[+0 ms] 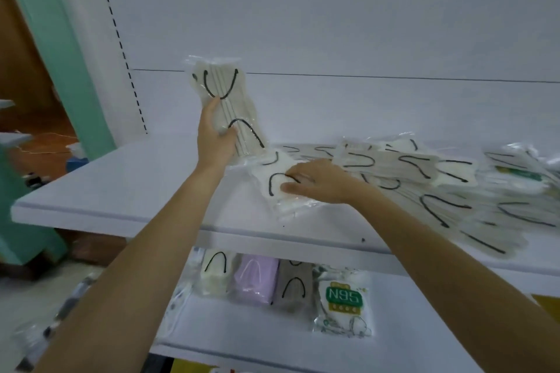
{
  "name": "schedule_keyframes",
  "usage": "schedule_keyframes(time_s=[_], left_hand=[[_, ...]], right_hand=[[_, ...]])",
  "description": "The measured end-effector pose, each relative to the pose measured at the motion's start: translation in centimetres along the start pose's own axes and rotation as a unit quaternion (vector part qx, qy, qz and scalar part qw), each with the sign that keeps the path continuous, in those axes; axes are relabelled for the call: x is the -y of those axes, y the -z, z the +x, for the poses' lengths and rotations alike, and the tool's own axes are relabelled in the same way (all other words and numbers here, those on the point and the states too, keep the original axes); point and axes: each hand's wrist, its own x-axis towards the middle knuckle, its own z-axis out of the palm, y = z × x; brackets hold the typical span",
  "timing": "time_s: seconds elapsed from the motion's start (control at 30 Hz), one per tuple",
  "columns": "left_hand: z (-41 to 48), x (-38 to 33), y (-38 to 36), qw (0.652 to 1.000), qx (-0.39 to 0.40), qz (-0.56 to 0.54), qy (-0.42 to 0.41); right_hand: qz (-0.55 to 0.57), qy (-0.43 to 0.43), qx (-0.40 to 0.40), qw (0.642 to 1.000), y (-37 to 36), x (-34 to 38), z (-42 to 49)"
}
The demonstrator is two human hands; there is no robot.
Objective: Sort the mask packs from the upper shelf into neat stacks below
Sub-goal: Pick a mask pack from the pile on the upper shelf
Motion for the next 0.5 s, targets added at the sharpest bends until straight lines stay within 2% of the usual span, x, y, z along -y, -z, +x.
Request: schedule_keyframes(time_s=[0.07, 0.13, 0.2, 0.3, 0.37, 0.43, 0.5], left_hand=[[0.4, -0.4, -1.2, 1.0, 0.014, -0.014, -0.001], [0.5, -0.6, -2.5, 0.999, 0.04, -0.021, -0.002], [0.2, -0.6, -3.6, 0.997, 0.08, -0.01, 0.004], [-0.2, -0.3, -5.6, 0.992, 0.126, 0.005, 0.009], [-0.4, -0.2, -7.0, 0.99, 0.142, 0.012, 0.01], [-0.4, -0.2, -8.6, 0.988, 0.154, 0.027, 0.012], [-0.3, -0.1, -10.3, 0.985, 0.162, 0.057, 0.01]], right_hand=[[0.106, -0.025, -0.007, 0.994, -0.4, 0.5, 0.2], [0.133, -0.067, -0.066, 0.987, 0.3, -1.2, 0.3], [0.057, -0.153, -0.09, 0.982, 1.7, -4.7, 0.0], [-0.086, -0.298, -0.002, 0.951, 3.5, -9.9, -2.0], [-0.085, -0.319, 0.035, 0.943, 3.6, -11.1, -3.1], [-0.066, -0.317, -0.012, 0.946, 3.2, -11.3, -3.4], [-0.094, -0.324, -0.061, 0.939, 3.0, -10.9, -3.2]])
